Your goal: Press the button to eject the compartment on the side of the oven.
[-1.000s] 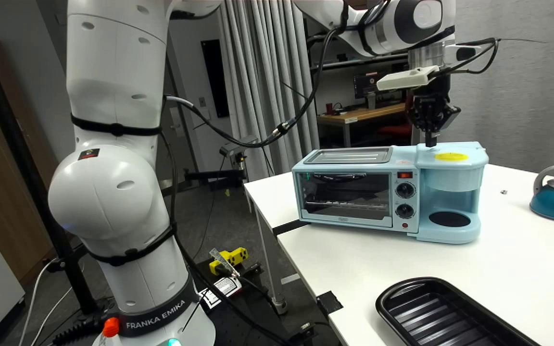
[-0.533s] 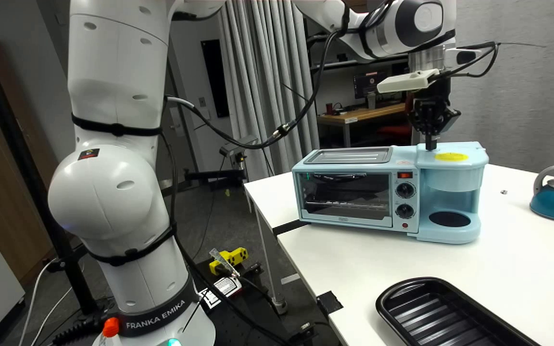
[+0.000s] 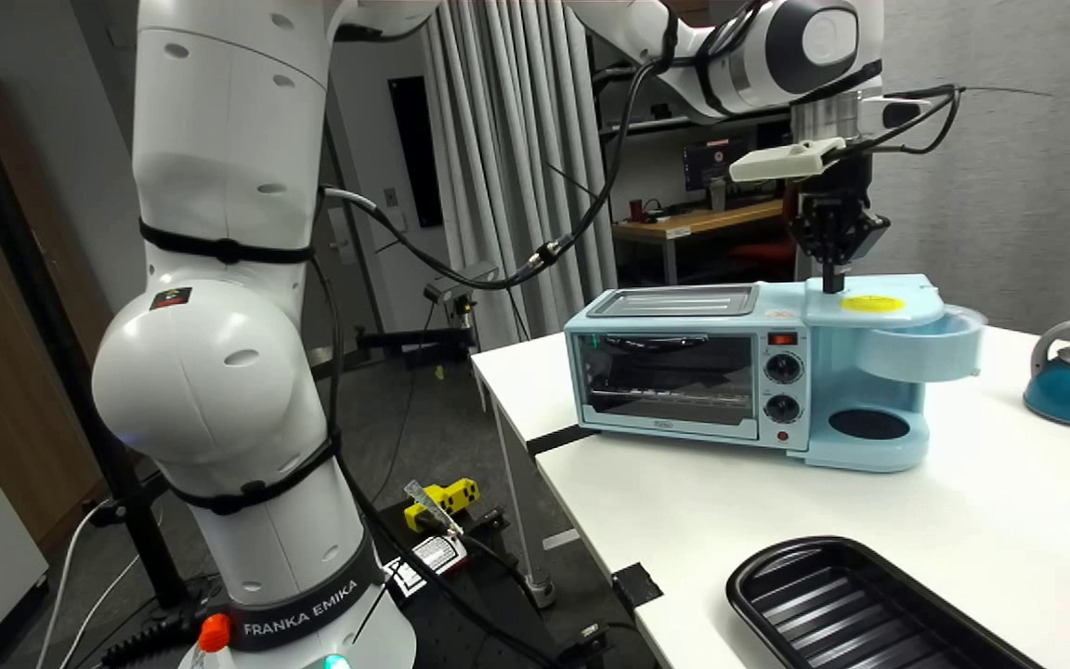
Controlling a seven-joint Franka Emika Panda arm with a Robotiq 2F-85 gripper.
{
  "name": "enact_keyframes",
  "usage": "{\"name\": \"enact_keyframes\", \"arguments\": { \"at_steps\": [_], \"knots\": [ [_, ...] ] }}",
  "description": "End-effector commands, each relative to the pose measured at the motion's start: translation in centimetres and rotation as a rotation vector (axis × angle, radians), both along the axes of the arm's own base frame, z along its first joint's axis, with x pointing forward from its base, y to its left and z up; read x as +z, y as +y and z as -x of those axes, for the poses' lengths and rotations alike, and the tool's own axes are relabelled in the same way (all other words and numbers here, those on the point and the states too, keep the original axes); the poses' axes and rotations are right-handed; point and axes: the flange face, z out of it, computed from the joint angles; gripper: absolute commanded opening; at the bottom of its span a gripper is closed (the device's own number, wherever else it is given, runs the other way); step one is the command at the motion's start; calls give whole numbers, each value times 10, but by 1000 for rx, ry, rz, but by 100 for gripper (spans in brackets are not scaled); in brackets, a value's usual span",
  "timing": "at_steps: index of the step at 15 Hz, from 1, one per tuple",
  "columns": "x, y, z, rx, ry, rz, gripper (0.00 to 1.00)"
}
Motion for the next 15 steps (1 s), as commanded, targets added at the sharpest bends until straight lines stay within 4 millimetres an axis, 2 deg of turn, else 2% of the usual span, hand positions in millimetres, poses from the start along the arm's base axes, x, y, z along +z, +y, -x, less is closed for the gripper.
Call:
{"name": "enact_keyframes", "arguments": {
  "at_steps": [1, 3, 6, 10, 15],
  "knots": [
    [-60, -26, -7, -40, 19, 20, 0],
    [-66, -29, -4, -48, 34, 22, 0],
    [-64, -29, -3, -47, 36, 23, 0],
    [-43, -26, -3, -40, 8, 18, 0],
    [0, -20, 2, -29, -35, 2, 0]
  ]
}}
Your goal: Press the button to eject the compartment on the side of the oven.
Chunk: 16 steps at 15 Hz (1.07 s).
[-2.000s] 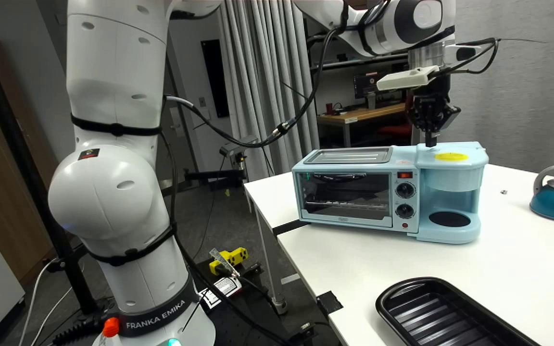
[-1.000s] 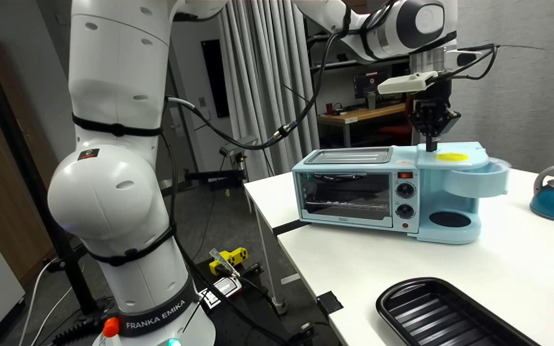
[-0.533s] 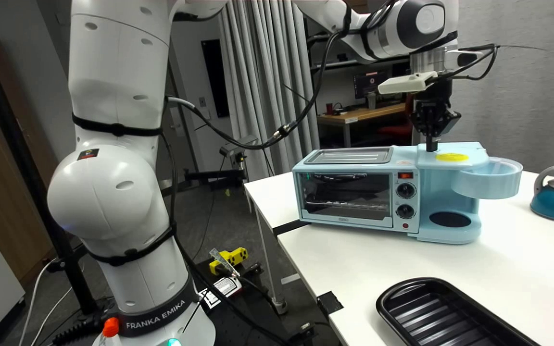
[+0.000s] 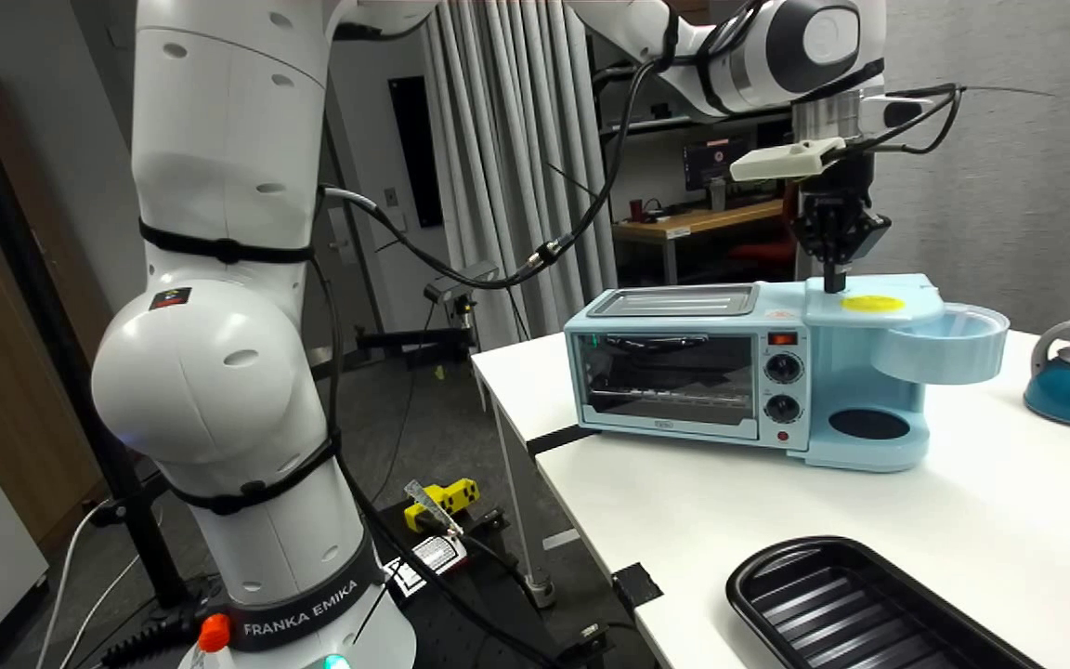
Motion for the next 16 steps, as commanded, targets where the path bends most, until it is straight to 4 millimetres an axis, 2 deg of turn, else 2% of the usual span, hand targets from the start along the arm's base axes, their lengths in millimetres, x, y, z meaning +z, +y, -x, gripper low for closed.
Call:
{"name": "enact_keyframes", "arguments": {
  "at_steps": [1, 7, 14, 15, 16],
  "knots": [
    [7, -17, 2, -11, -38, 7, 0],
    [50, -22, 13, -2, -115, 6, 0],
    [116, -22, 45, 48, -214, 16, 0],
    [121, -21, 51, 57, -219, 16, 26],
    [126, -21, 57, 66, -220, 14, 27]
  ]
}}
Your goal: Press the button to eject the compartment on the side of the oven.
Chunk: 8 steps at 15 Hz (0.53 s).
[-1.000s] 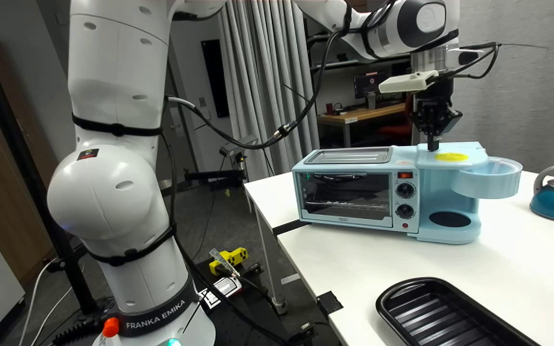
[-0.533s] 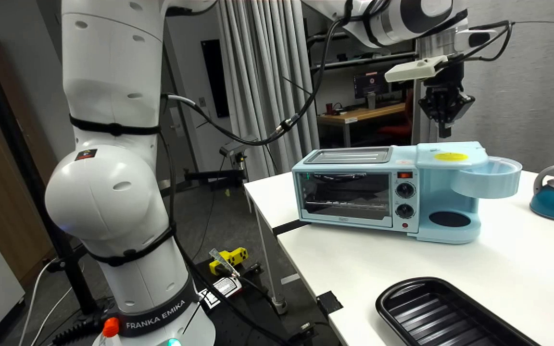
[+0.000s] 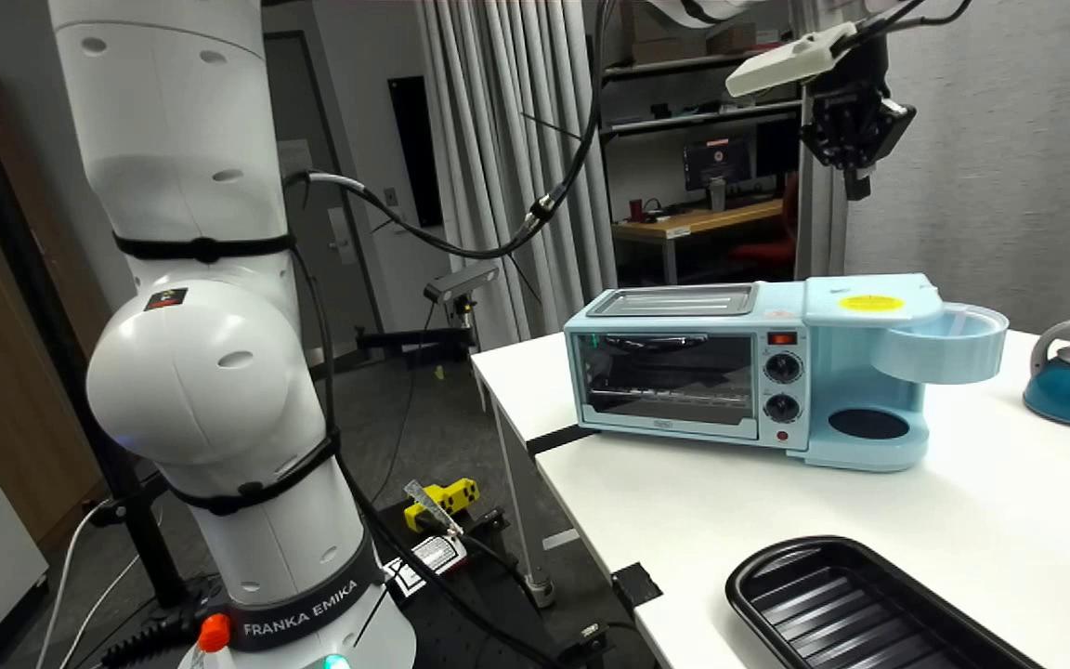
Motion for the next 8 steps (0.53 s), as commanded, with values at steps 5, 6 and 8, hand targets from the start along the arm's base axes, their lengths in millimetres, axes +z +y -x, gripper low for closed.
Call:
{"name": "enact_keyframes", "arguments": {
  "at_steps": [5, 6, 8],
  "knots": [
    [28, -4, 55, 85, -42, 4, 63],
    [30, -5, 60, 94, -43, 7, 70],
    [32, -7, 72, 109, -43, 10, 85]
  ]
}}
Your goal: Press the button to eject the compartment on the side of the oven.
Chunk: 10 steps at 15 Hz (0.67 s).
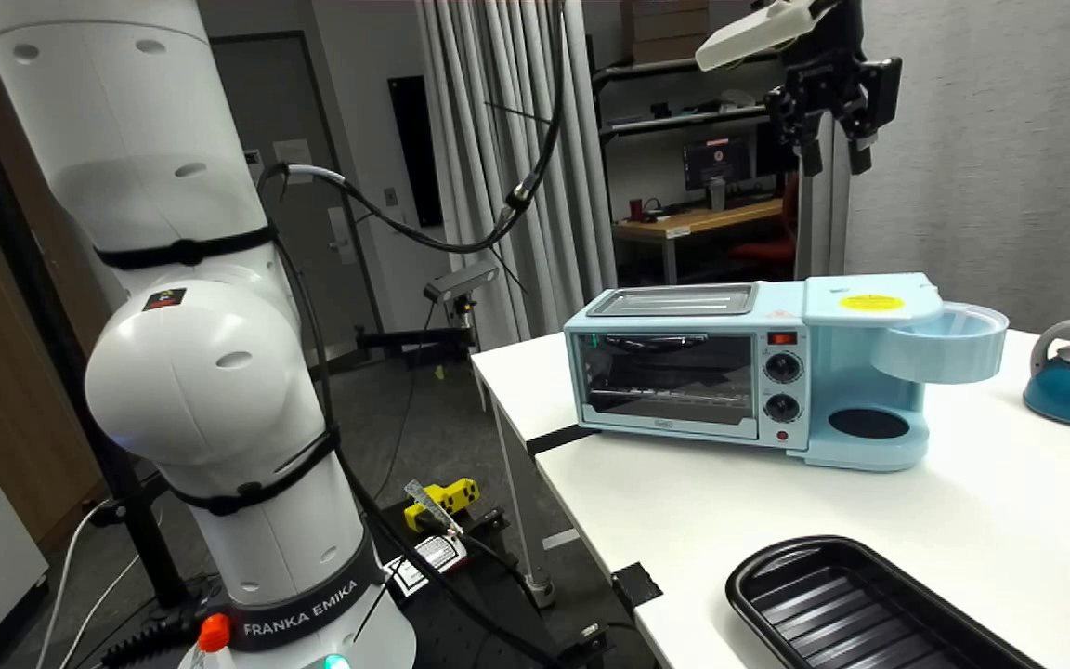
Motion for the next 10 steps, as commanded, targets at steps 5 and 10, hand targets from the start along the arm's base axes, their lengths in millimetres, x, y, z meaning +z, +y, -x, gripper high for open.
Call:
{"name": "enact_keyframes", "arguments": {
  "at_steps": [5, 10],
  "knots": [
    [8, -15, 50, 64, -19, 3, 100],
    [5, -17, 51, 53, 9, 10, 100]
  ]
}}
